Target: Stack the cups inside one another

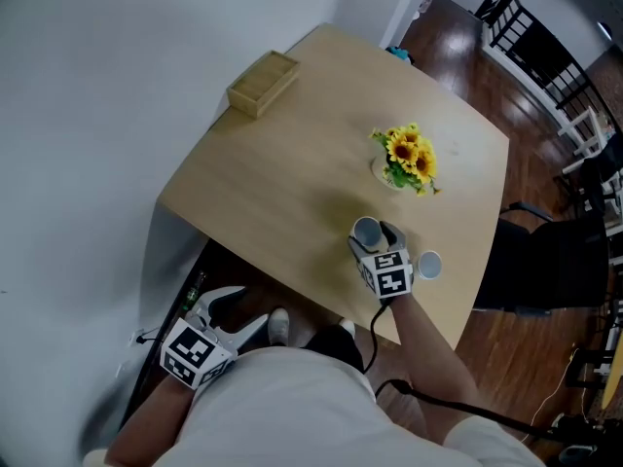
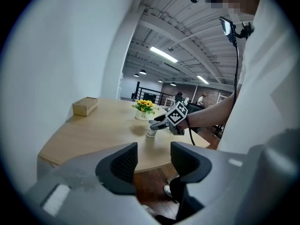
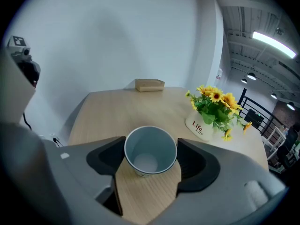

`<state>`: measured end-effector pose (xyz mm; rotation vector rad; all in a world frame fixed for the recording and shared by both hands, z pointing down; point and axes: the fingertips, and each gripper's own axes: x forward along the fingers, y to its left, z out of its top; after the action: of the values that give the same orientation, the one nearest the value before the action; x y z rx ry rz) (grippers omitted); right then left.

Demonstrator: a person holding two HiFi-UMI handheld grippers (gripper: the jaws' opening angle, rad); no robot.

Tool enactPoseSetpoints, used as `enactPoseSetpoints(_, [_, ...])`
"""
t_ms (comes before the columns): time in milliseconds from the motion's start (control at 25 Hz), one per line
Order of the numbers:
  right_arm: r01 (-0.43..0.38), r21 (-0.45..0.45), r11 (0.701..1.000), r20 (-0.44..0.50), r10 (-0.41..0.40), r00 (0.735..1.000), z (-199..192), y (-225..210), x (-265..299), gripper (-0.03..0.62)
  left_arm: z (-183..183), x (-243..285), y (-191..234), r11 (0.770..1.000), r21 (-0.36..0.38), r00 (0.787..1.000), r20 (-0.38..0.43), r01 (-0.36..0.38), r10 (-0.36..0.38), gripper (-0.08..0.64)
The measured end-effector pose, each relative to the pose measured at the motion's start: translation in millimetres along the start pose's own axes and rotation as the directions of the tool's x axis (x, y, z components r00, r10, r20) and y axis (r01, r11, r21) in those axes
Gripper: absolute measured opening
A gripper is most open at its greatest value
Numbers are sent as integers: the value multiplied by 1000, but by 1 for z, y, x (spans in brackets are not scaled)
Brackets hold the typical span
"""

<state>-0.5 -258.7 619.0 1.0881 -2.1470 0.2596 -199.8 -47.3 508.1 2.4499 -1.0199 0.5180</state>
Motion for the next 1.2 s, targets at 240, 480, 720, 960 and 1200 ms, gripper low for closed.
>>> enactPoseSetpoints(240, [9,-9,1000,45,-9,999,19,4,-38,351,4,3,-8,999,9,999,6,34,-34,233])
enactPoseSetpoints(480, [57,12,998,128,-58,990,44,-16,-107,351,20,27,-27,992,55,993,20,116,-117,233])
enactPoseSetpoints(720, [172,49,984,115,-176,978,19,-65,-171,350,36,56,-49,977,94,980,33,192,-196,233])
enactPoseSetpoints(960, [218,95,971,71,-225,972,-24,-96,-184,350,39,78,-65,968,105,973,27,227,-231,233])
enactPoseSetpoints(1200, [197,113,974,75,-206,976,-49,-110,-171,350,39,93,-79,973,101,977,8,209,-211,233])
